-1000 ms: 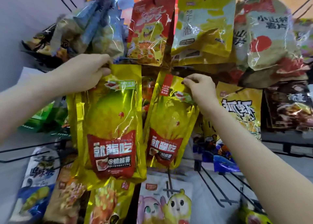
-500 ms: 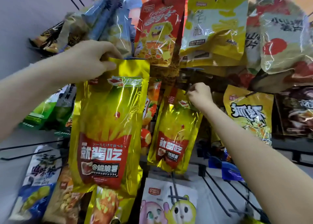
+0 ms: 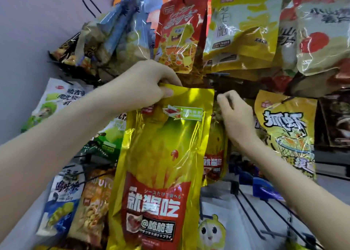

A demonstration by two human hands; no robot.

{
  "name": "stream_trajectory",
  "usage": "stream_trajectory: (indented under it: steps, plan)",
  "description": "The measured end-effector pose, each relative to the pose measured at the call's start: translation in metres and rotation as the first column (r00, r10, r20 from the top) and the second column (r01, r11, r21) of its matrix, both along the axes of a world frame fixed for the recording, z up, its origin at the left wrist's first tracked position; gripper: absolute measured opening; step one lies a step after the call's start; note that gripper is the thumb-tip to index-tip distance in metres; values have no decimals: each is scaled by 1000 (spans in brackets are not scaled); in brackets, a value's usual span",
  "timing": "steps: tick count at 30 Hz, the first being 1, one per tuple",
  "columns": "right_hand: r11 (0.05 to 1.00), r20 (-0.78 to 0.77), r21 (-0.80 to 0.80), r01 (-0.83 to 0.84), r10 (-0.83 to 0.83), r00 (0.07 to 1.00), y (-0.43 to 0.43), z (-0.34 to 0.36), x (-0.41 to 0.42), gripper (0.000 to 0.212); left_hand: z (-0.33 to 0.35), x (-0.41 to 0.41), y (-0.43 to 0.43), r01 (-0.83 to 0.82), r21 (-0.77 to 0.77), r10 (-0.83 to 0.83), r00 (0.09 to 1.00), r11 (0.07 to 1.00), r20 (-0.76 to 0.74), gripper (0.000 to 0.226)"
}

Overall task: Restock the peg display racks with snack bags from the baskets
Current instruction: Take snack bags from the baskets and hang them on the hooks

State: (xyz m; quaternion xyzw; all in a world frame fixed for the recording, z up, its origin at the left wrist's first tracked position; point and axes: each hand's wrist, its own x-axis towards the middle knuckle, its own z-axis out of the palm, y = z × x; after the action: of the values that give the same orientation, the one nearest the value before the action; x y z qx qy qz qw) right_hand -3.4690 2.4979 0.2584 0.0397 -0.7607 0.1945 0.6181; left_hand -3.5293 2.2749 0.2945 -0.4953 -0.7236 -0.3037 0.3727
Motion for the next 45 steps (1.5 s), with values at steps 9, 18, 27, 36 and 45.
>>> stream_trajectory:
  steps: [9, 18, 27, 36, 45]
  plan:
    - [932, 342, -113, -345, 362, 867, -17, 11, 54, 12, -10, 28, 39, 4, -36, -4, 1000, 999, 11, 19]
    - [868, 280, -289, -403, 479, 832, 2, 2, 56, 10, -35, 25, 29, 22, -121, 9, 967, 992, 254, 25]
    - [856, 325, -275, -439, 512, 795, 12, -6, 66, 7, -44, 27, 38, 33, -14, -28, 969, 999, 245, 28]
    - [887, 374, -246, -390, 458, 806, 15, -4, 62, 15, -45, 25, 40, 99, -48, -80, 950, 994, 302, 17]
    - [894, 382, -225, -387, 446, 809, 10, -5, 56, 9, -45, 21, 36, 81, -84, -55, 959, 993, 276, 20]
